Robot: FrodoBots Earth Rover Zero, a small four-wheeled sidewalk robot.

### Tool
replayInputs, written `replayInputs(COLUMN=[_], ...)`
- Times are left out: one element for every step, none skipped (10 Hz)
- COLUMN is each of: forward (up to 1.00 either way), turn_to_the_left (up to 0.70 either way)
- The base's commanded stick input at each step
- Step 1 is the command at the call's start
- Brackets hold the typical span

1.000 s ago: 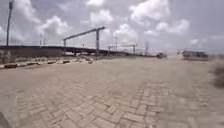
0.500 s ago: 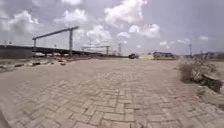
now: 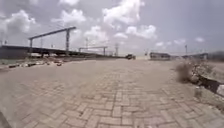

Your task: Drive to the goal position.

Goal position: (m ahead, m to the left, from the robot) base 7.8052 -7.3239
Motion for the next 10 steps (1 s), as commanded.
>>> replayInputs(forward=[0.45, 0.45, 0.45, 0.45, 0.45, 0.45, 0.45, 0.45, 0.45, 0.45], turn_to_the_left=[0.0, 0.0, 0.0, 0.0, 0.0, 0.0, 0.0, 0.0, -0.01, -0.04])
